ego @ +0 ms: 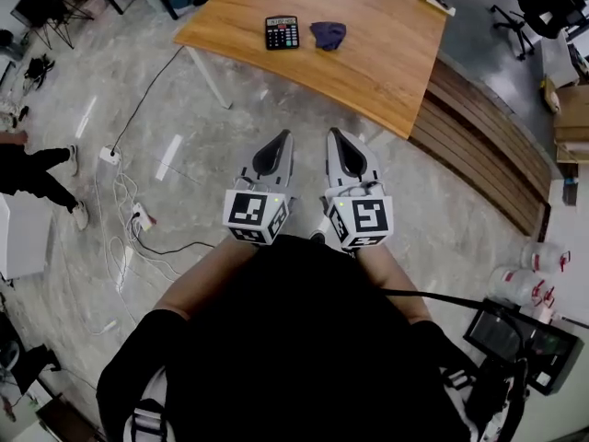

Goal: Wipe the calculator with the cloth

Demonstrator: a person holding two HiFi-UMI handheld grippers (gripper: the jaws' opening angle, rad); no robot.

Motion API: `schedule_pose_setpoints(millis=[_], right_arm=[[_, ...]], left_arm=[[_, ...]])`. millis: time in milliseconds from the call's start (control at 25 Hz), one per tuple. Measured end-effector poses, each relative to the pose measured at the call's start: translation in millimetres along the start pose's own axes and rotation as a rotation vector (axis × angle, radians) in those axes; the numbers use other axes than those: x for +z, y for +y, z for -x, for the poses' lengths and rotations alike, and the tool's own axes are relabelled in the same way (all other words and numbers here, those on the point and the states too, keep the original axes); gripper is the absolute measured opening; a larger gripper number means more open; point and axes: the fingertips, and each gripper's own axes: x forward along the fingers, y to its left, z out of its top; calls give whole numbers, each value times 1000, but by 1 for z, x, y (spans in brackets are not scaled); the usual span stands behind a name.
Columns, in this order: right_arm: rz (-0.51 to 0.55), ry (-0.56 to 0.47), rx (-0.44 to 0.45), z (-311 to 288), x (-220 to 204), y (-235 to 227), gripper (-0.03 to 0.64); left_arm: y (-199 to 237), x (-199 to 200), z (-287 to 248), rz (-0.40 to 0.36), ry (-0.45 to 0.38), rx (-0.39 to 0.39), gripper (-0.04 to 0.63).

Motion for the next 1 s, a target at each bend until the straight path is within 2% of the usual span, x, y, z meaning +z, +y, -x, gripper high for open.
schedule_pose_setpoints(millis=[120, 280, 520, 760, 1000], right_arm=[[-39, -6, 26, 2, 0, -17, 15], [-36, 7, 60, 1, -5, -37, 14], [-81, 49, 32, -23, -25, -68, 15], [-70, 94, 32, -88, -52, -91, 15], [-56, 143, 33, -194, -63, -107, 15]], left_arm=[[-9, -3, -11, 8, 3, 37, 8], [-20, -9, -24, 30, -1, 85, 8], [-17, -24, -52, 33, 53, 103, 8], [38, -40, -114, 82, 59, 130, 8], [121, -37, -196, 102, 68, 109, 7]])
